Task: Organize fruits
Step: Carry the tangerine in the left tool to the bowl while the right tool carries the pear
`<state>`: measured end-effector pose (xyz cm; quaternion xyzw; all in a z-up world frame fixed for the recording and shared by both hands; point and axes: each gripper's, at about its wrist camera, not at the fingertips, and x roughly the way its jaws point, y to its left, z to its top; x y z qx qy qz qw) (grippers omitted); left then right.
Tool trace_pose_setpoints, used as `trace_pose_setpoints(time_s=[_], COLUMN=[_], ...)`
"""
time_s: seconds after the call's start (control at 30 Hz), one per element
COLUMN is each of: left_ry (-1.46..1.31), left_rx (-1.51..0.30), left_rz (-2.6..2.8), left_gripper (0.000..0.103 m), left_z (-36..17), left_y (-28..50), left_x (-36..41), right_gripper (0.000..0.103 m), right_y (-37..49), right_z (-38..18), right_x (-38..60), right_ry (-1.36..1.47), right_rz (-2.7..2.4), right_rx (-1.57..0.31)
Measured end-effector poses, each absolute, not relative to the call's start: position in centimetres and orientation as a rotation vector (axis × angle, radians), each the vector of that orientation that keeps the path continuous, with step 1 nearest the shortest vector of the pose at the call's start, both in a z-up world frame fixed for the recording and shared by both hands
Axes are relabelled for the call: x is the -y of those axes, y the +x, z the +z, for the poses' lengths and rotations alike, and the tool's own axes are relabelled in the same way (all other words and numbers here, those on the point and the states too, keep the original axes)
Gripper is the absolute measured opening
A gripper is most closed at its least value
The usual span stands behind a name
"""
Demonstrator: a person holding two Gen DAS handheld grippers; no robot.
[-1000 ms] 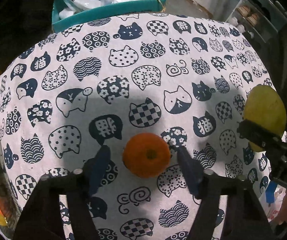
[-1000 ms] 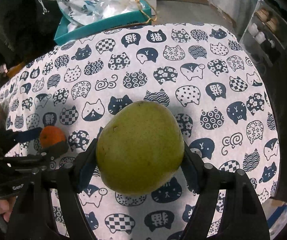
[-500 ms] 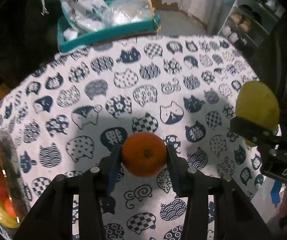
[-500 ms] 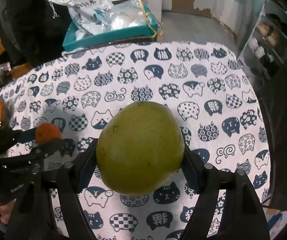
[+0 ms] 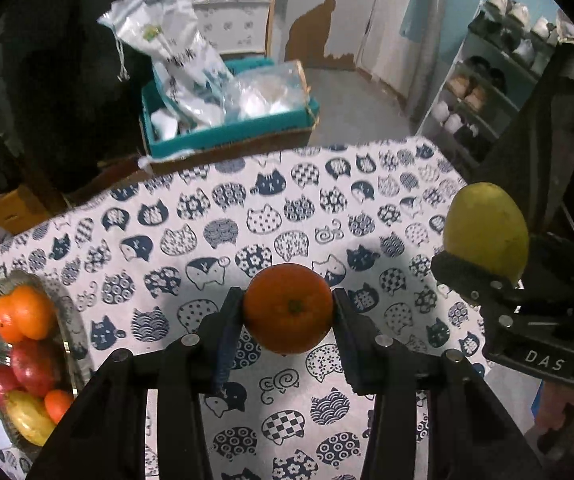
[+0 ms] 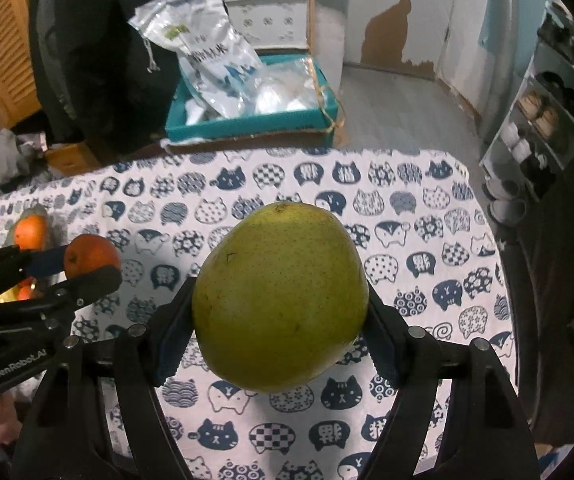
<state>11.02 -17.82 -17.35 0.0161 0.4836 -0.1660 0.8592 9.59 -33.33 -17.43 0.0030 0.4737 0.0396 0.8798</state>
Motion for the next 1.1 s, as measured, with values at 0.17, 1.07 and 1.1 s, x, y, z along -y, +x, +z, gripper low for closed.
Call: trace_pose_setpoints(time_s=[0.17,1.07,1.1], left_ry=[0.022,-0.022,-0.026], left_rx=[-0.962,-0.766,-0.763], left_rz=[-0.349,-0.295,-0.291], left_gripper=[0.044,0.044,0.044], left_z=[-15.0,-7.3,-7.2], left_y=[10.2,6.0,5.9], left_x=[16.9,9.6,9.2], right_gripper=[0.076,0.076,0.076], right_y=[8.9,6.3,6.3], right_z=[-15.3,-7.3,-7.2], right_x=[32.7,26.8,26.3], right_ry=[-0.006,-0.069,-0.072], right_rz=[0.103,0.243,0.252], right_rx=[-0.936,-0.764,-0.761])
